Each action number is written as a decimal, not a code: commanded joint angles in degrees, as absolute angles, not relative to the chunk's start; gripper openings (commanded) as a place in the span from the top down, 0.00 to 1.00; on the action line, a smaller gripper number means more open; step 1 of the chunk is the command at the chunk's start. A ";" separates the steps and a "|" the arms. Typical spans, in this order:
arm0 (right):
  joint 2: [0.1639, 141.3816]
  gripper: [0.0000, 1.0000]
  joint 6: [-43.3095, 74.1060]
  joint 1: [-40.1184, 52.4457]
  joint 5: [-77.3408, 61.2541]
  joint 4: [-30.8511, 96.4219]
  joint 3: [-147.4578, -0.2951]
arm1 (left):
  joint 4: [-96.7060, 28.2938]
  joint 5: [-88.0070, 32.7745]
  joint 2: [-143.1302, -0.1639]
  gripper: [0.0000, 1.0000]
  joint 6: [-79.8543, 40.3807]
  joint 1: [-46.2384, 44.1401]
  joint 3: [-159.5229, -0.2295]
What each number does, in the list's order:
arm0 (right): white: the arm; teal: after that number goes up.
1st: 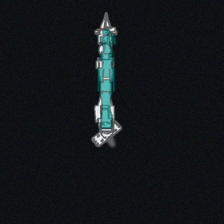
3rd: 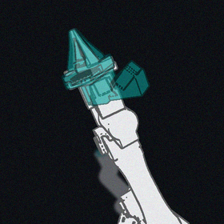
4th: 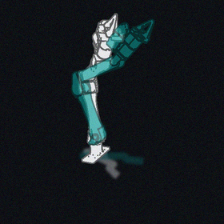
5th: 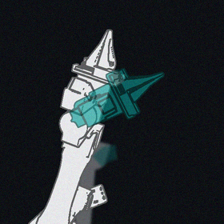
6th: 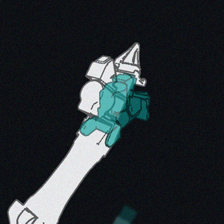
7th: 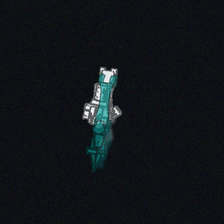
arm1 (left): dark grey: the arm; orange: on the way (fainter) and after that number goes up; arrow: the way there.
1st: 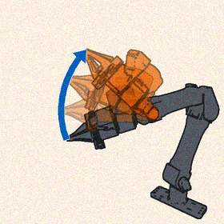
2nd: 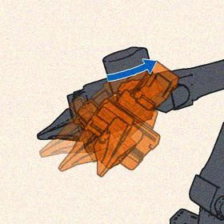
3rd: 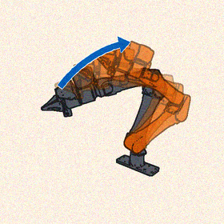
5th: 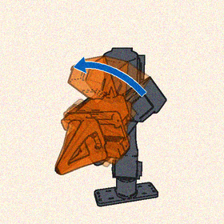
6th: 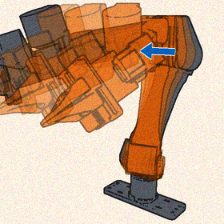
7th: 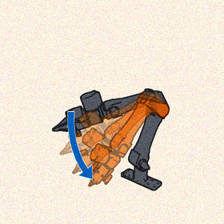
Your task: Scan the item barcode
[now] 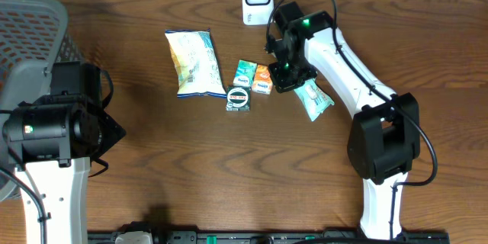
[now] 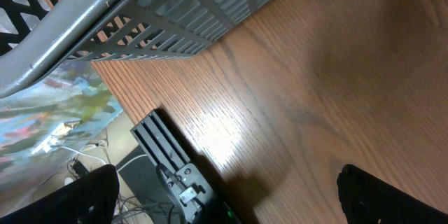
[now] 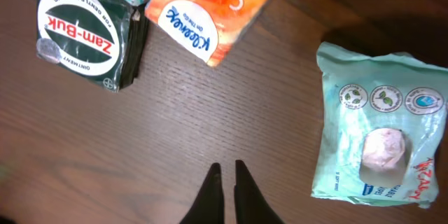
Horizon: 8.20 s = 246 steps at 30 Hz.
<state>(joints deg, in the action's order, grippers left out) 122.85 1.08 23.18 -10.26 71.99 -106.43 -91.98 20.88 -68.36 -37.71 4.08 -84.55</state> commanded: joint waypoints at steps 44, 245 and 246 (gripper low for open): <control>123.00 0.99 -10.00 19.07 -36.38 73.89 -107.13 | -92.29 21.04 -68.14 0.02 -38.46 4.32 -84.60; 123.00 0.31 5.96 7.77 -15.59 77.93 -102.08 | -92.31 21.04 -68.14 0.02 -38.46 4.32 -84.60; 123.00 0.17 5.93 7.27 -15.59 78.24 -102.24 | -92.31 21.06 -68.14 0.02 -38.46 4.32 -84.60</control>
